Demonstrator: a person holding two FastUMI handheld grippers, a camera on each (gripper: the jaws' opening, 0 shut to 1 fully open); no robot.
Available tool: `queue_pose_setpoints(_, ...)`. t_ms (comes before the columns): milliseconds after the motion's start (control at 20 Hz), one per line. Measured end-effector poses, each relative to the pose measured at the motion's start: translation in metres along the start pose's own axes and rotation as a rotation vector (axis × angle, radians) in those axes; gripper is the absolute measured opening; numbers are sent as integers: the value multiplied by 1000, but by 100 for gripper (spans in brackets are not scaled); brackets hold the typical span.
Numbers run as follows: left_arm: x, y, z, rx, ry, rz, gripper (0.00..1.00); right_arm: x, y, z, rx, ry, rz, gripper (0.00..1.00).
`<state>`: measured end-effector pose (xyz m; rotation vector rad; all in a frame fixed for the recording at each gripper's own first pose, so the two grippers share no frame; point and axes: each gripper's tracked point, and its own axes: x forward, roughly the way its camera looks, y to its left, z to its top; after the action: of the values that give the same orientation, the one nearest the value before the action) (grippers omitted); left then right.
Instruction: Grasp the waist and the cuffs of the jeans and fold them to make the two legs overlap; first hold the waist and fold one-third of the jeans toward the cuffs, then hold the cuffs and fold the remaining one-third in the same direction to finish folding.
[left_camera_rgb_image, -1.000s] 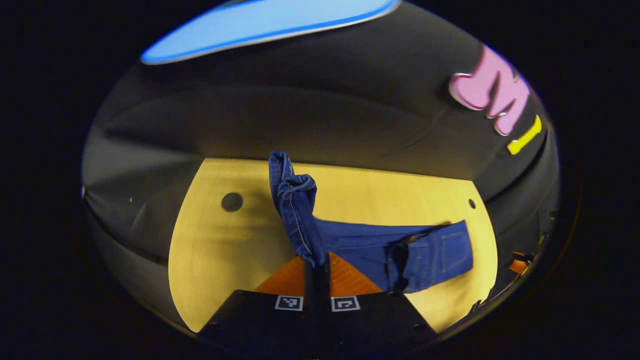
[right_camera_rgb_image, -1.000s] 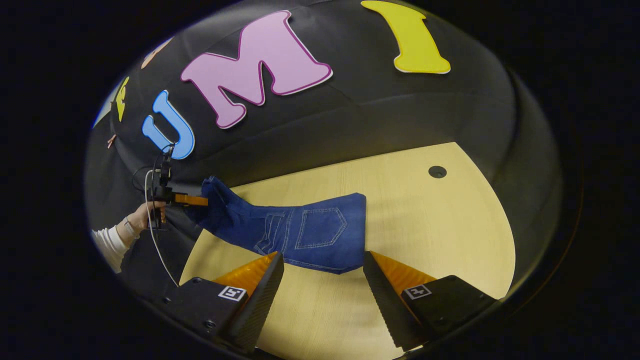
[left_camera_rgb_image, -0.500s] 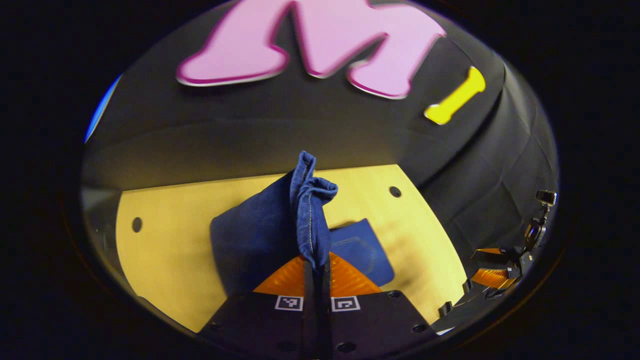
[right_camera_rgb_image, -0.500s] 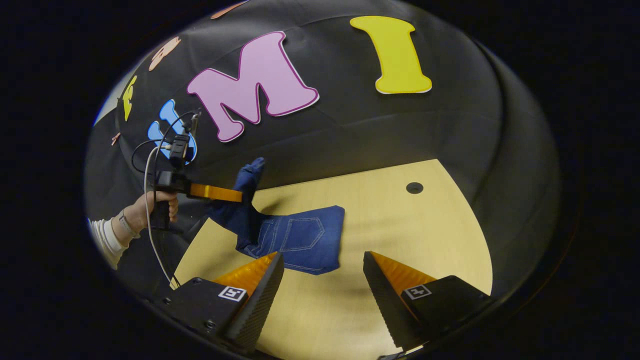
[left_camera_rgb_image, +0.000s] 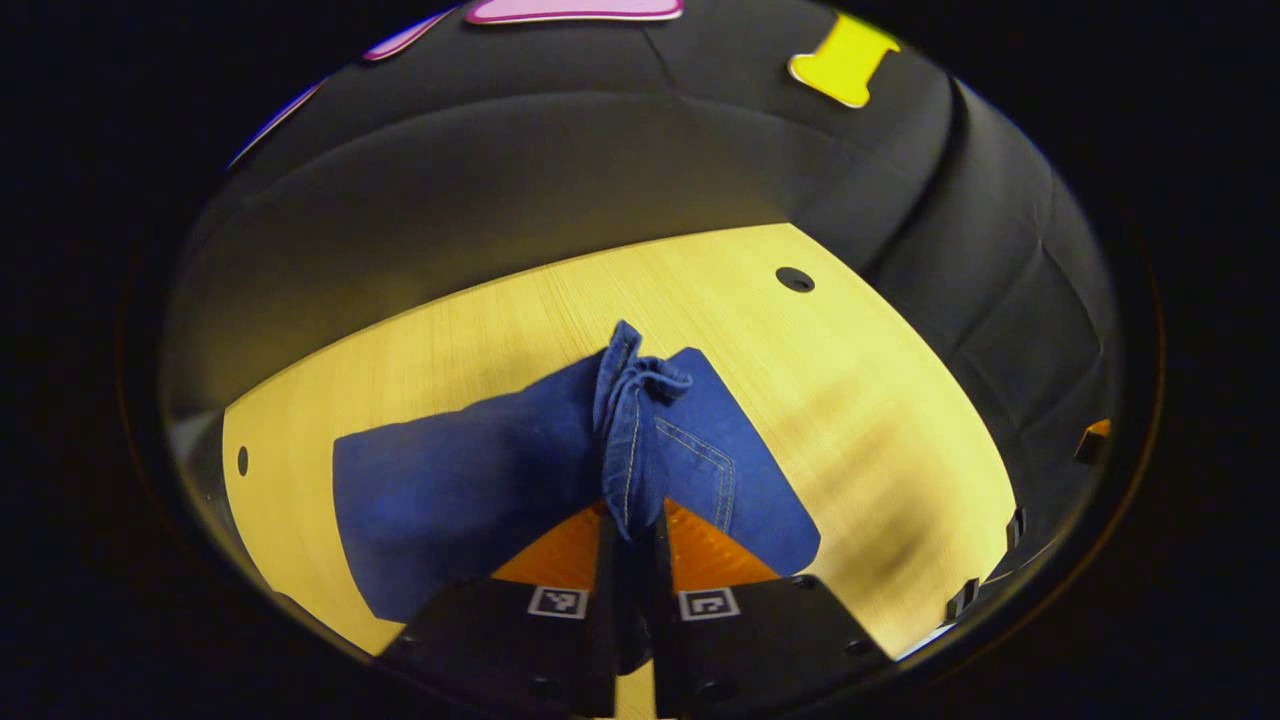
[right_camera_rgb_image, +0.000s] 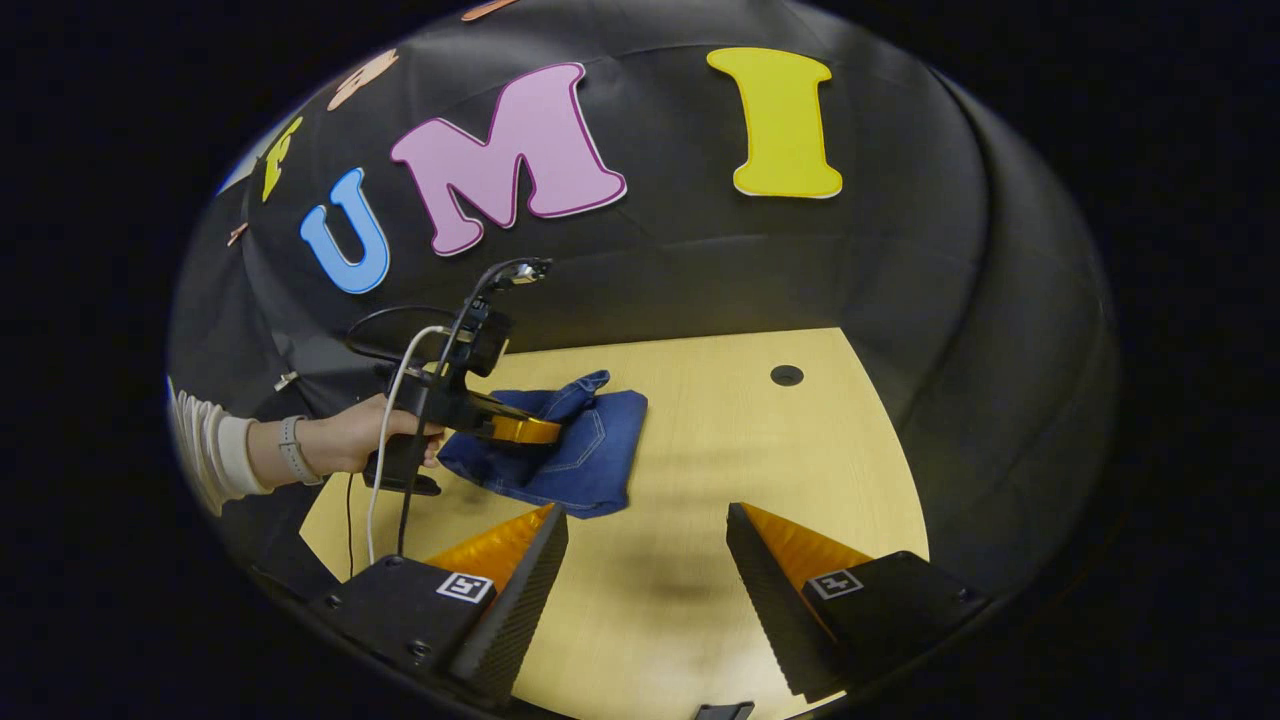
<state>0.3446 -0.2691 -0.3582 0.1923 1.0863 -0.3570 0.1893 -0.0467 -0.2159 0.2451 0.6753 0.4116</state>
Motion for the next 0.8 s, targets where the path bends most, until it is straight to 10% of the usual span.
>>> queue_pose_setpoints(200, -25, -27, -12, -7, -84, -27, 100, -9, 12, -1, -19, -19, 1, 98)
queue_pose_setpoints(500, -151, -33, -36, -15, -368, -27, 97, -44, 50, 19, -66, -153, -57, 98)
queue_pose_setpoints(800, -311, -9, -119, -44, -588, 145, 97, -119, 107, 45, -93, -379, -135, 98)
